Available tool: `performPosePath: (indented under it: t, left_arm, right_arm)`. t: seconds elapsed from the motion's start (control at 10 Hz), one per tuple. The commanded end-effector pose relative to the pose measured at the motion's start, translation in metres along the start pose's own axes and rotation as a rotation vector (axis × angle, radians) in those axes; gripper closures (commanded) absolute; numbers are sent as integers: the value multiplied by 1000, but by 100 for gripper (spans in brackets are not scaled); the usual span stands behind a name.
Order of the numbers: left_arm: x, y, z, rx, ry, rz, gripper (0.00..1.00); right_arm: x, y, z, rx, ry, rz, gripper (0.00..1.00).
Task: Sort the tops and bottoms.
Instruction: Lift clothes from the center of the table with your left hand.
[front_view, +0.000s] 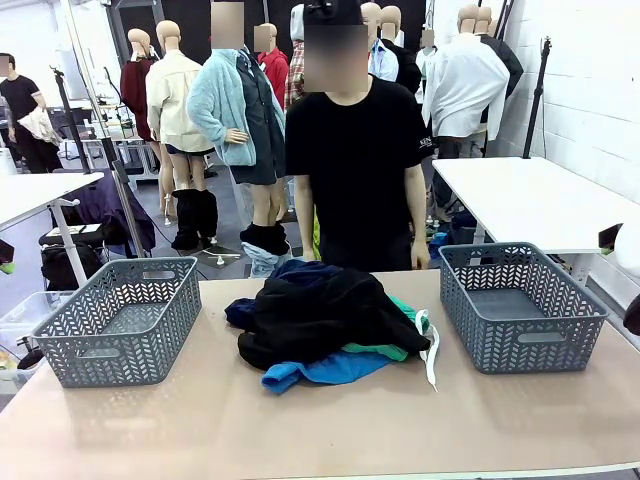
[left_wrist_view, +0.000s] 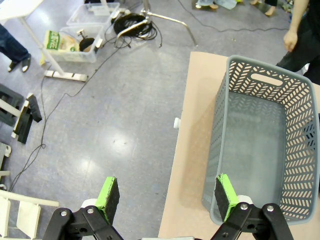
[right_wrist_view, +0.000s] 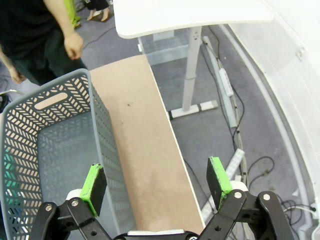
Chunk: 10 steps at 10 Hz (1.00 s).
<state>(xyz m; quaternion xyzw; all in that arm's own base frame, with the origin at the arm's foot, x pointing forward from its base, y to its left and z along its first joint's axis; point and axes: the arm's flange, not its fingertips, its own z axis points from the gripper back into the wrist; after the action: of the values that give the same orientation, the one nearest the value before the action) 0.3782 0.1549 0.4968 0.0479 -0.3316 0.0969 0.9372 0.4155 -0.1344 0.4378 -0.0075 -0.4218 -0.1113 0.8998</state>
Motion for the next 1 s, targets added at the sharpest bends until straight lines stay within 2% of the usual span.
performPosePath:
  t: [0.0,0.8,0.9]
  left_arm:
    - [0,1,1,-1,-2,-1,0]
    - [0,0,0,0,0,0,0]
    - [5,-10,2,7,-50,-40,0]
  right_arm:
    - [0,2,1,-7,11,8,0]
    - [0,2,1,-7,11,8,0]
    - [0,2,1,-7,11,8,0]
